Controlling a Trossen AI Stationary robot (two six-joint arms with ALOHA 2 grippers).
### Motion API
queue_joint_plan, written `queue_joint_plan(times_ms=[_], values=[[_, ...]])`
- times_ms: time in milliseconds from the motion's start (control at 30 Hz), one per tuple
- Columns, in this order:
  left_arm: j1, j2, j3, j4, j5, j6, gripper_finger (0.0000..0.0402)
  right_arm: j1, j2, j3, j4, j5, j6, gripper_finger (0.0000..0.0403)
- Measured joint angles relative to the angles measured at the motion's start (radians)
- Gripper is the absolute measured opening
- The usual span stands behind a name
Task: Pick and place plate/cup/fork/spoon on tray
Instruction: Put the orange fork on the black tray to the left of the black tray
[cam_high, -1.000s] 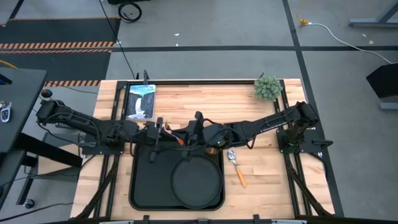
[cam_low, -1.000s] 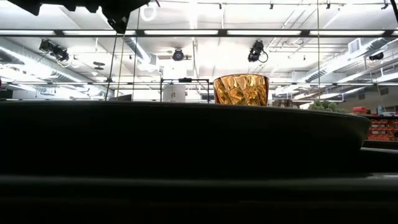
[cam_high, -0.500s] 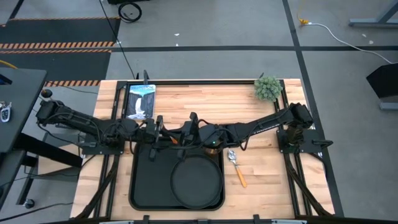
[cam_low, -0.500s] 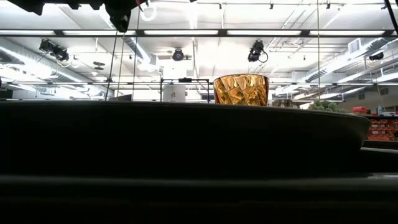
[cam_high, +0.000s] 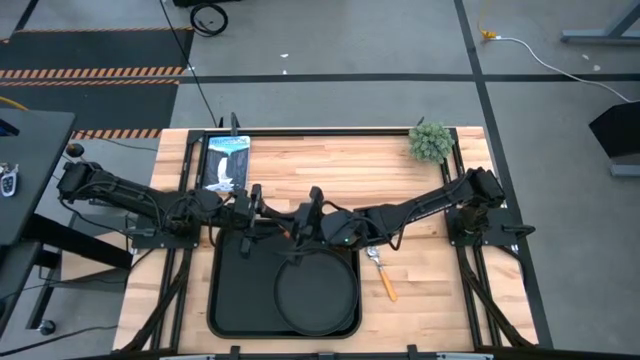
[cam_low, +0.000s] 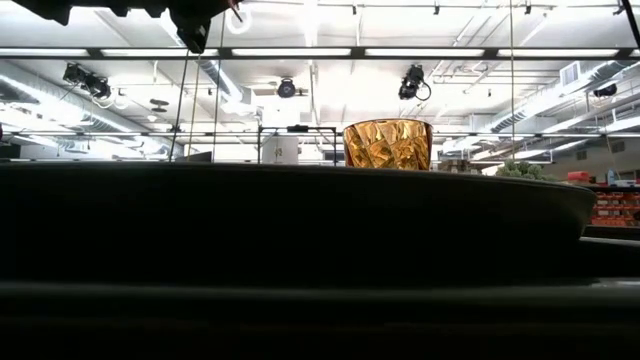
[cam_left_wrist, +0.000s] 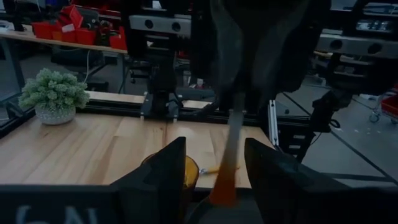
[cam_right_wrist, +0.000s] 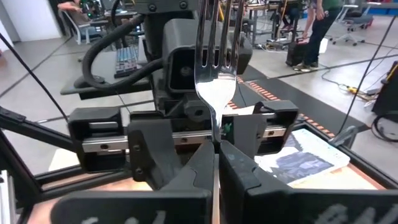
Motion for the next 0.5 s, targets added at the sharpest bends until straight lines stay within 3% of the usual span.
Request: queue_joint_plan(times_ms=[133, 500], values=[[0.0, 0.0, 0.0, -0.005, 0.0, -0.005, 0.0159, -0.001, 0.0, 0.0, -0.006, 0.001, -0.002, 0.0014], [0.011, 0.0, 0.0, -0.005, 0.004, -0.015, 0.0071, -0.004, 0.0, 0.0, -0.002, -0.024, -0.003, 0.0016]])
